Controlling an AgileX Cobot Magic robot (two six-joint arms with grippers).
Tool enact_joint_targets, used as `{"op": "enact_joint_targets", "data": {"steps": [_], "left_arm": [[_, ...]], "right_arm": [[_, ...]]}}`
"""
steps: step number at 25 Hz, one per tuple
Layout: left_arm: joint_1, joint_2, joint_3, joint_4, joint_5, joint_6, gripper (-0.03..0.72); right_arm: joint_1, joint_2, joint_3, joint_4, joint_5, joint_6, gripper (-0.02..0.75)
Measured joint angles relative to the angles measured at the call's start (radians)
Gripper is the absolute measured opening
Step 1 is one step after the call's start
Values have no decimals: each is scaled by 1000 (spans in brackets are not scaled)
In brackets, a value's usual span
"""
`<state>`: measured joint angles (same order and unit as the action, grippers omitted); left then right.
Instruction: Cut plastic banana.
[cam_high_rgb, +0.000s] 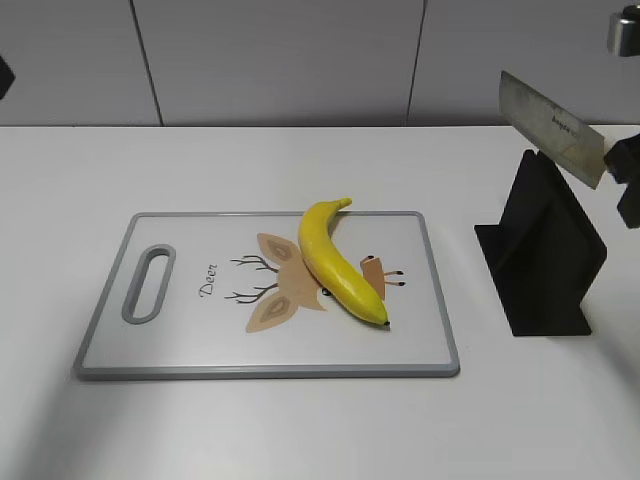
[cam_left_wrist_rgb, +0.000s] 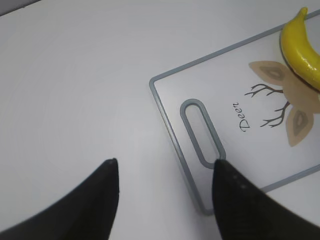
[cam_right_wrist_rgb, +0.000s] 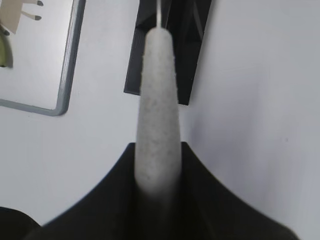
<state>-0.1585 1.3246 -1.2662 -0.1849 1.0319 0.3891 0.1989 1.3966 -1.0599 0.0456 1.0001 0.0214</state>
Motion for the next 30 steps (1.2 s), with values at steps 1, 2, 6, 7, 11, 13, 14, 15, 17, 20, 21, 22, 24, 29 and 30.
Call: {"op": "enact_joint_targets", "data": {"steps": [1, 2, 6, 7, 11, 13, 14, 15, 17, 20, 21, 22, 24, 29, 30], "left_arm": [[0, -39, 56, 8, -27, -14, 575], [0, -85, 101, 21, -50, -32, 575], [0, -256, 284, 82, -129, -96, 575], [0, -303, 323, 95, -144, -103, 575], [0, -465, 444, 109, -174, -129, 570], [0, -548, 492, 110, -173, -142, 568], [0, -590, 518, 110, -172, -144, 567], [0, -625, 541, 110, -165, -145, 566], [0, -708, 580, 110, -142, -146, 567], [0, -812, 622, 110, -72, -148, 567], [0, -846, 633, 110, -51, -148, 567], [0, -873, 643, 110, -29, -148, 567], [0, -935, 656, 110, 21, -148, 566], [0, -1081, 665, 114, 163, -148, 550], [0, -1120, 671, 115, 171, -148, 546]], "right_arm": [[-1, 0, 19, 3, -25, 20, 174], [-1, 0, 40, 6, -51, 43, 174], [-2, 0, 101, -16, -137, 108, 174], [-2, 0, 113, -30, -152, 129, 174], [-2, -1, 143, -53, -193, 162, 174], [-2, -1, 155, -55, -209, 173, 174], [-2, -1, 163, -55, -215, 178, 174], [-2, -1, 170, -54, -222, 179, 174], [-2, -1, 188, -46, -243, 182, 174], [-2, 1, 203, -46, -261, 190, 174], [-2, 7, 203, -46, -267, 191, 174], [-2, 14, 203, -46, -274, 192, 174], [-2, 29, 203, -46, -289, 193, 174], [-2, 62, 203, -38, -288, 193, 174], [-2, 66, 203, -38, -287, 193, 174]]}}
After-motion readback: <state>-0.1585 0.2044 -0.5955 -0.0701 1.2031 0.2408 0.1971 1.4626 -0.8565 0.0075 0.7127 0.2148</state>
